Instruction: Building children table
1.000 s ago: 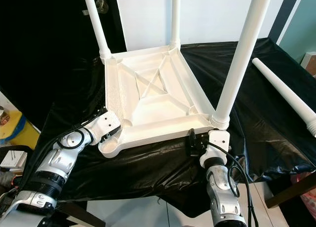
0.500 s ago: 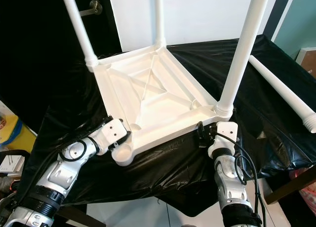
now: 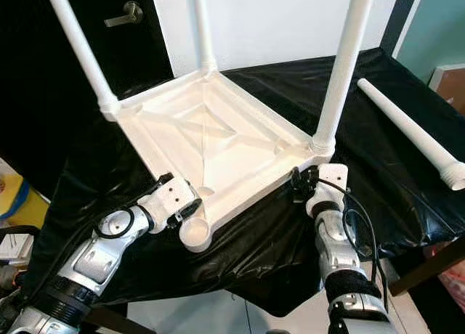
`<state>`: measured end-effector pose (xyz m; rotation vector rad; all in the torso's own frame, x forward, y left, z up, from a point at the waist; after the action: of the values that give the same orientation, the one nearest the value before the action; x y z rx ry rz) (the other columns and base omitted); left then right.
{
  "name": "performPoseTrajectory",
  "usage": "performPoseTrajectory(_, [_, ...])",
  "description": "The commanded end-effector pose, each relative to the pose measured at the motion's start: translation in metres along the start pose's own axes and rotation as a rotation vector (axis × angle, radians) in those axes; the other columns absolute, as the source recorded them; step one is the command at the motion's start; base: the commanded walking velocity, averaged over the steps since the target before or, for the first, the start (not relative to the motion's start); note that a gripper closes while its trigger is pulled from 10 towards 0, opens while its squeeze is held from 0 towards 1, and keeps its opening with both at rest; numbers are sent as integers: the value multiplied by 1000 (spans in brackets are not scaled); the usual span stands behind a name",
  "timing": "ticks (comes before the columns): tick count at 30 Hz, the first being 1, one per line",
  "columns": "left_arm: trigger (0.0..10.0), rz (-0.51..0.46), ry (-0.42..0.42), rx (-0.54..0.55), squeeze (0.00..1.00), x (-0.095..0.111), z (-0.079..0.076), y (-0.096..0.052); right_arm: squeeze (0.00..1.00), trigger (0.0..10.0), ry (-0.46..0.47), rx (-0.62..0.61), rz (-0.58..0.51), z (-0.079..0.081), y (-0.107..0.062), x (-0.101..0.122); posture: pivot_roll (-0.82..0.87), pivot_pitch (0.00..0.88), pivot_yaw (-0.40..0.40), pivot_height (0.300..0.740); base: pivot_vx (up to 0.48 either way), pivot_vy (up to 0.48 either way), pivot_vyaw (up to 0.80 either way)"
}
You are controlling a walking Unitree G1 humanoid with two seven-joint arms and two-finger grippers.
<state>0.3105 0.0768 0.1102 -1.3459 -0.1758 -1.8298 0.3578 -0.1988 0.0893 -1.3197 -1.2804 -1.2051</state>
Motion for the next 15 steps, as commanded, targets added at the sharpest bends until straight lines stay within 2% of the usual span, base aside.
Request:
performPoseTrajectory(1, [10000,52,-74,-525,0,-8,-72,4,0,10000,-7,136,43,32,5,-6,-144,85,95,740,0,0,0])
performPoseTrajectory(3, [10000,22,-118,-491,0,0,-70,11,0,10000,1,149,41,36,9,-3,-141,88,92,740,0,0,0])
performPoseTrajectory(5, [10000,22,-118,-491,0,0,-70,11,0,10000,1,149,41,36,9,-3,-141,88,92,740,0,0,0])
performPoseTrajectory(8, [10000,-16,-147,-447,0,11,-67,17,0,10000,-4,138,33,36,10,-2,-139,89,83,740,0,0,0])
performPoseTrajectory(11, [10000,-83,-209,-326,0,30,-53,30,0,10000,-10,74,6,28,12,0,-139,89,77,740,0,0,0])
performPoseTrajectory(12, [10000,-83,-209,-326,0,30,-53,30,0,10000,-10,74,6,28,12,0,-139,89,77,740,0,0,0])
performPoseTrajectory(14, [10000,-141,-238,-257,0,40,-32,27,0,10000,-29,10,-20,16,7,0,-133,100,65,740,0,0,0])
performPoseTrajectory(15, [10000,-141,-238,-257,0,40,-32,27,0,10000,-29,10,-20,16,7,0,-133,100,65,740,0,0,0])
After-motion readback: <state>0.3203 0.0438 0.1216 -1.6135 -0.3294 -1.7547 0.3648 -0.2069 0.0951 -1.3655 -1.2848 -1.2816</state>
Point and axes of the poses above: a point about 5 cm out from each wrist's last joint towards the gripper, its own y axis pointing out of the wrist towards the gripper, its own x axis along the axis of the wrist's last joint, z = x × y, the point moved 3 cm from there along y, pointing out of the wrist towards the gripper, and after that the axes turned 5 degrees about -y, right-handed, at the moved point
